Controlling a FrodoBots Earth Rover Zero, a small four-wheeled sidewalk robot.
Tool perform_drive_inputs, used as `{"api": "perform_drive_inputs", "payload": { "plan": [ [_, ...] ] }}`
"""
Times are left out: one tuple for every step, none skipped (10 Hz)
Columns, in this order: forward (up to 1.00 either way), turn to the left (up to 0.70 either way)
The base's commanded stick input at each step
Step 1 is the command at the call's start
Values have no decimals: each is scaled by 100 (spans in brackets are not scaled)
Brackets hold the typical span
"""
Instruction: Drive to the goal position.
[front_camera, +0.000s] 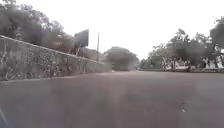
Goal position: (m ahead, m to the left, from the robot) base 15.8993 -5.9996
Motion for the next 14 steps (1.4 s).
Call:
{"api": "perform_drive_inputs", "payload": {
  "plan": [
    [70,0],
    [70,0],
    [70,0],
    [70,0],
    [70,0],
    [70,0],
    [70,0],
    [70,0],
    [70,0],
    [70,0],
    [70,0],
    [70,0],
    [70,0],
    [70,0]
  ]
}}
